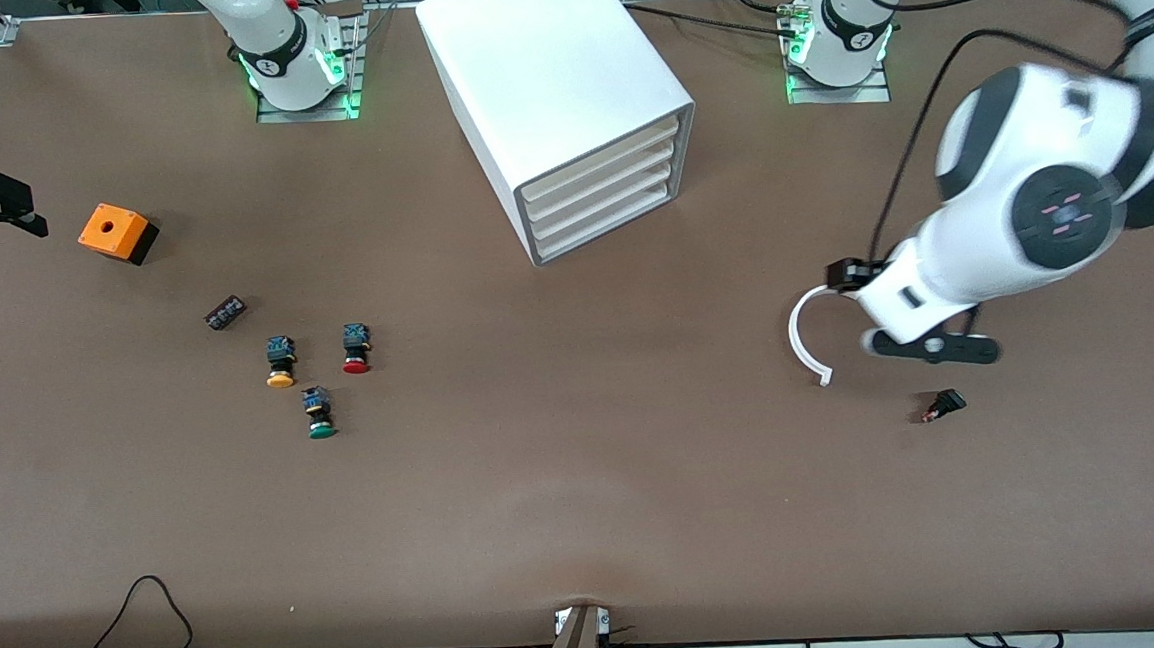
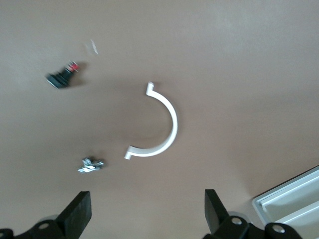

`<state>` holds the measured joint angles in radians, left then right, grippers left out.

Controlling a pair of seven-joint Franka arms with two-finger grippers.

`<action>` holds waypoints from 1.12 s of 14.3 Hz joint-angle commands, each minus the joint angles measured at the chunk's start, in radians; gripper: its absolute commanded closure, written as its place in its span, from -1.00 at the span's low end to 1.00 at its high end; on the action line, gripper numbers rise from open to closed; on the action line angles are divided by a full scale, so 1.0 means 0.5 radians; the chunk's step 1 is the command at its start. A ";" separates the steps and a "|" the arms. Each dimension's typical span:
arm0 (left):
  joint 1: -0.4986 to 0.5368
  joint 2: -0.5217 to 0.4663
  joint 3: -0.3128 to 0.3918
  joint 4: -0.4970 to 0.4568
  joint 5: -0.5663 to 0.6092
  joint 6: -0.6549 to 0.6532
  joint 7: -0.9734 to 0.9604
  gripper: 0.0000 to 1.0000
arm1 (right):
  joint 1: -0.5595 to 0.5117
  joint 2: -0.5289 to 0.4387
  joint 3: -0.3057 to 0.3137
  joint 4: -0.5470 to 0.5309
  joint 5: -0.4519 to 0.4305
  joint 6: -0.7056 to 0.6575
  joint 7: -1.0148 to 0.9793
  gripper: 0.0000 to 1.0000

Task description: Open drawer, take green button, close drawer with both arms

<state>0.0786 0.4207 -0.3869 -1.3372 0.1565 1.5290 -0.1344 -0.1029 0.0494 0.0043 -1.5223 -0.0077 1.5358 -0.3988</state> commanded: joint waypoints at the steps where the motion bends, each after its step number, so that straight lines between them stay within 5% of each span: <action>1: -0.092 -0.242 0.260 -0.052 0.000 0.065 0.265 -0.99 | -0.030 -0.050 0.025 -0.036 0.031 -0.010 -0.003 -1.00; 3: -0.291 -0.383 0.606 -0.151 -0.150 0.077 0.269 -0.99 | -0.034 -0.040 0.022 -0.030 0.037 0.002 -0.003 -1.00; 5: -0.381 -0.561 0.782 -0.331 -0.263 0.108 0.251 -0.99 | -0.034 -0.040 0.022 -0.030 0.031 0.002 -0.006 -1.00; 7: -0.387 -0.773 0.801 -0.680 -0.276 0.383 0.235 -0.99 | -0.030 -0.050 0.025 -0.027 0.012 0.006 -0.012 -1.00; 11: -0.387 -0.994 0.820 -0.994 -0.386 0.522 0.174 -0.99 | -0.030 -0.053 0.040 -0.002 0.028 -0.013 0.000 -1.00; 16: -0.387 -0.961 0.814 -0.970 -0.313 0.446 0.195 -0.99 | -0.030 -0.053 0.047 -0.002 0.028 -0.013 -0.009 -1.00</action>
<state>-0.1003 -0.0534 0.0151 -1.8095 -0.0165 1.7634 -0.0346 -0.1029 0.0379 0.0135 -1.5209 -0.0074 1.5356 -0.3999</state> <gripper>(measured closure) 0.000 0.000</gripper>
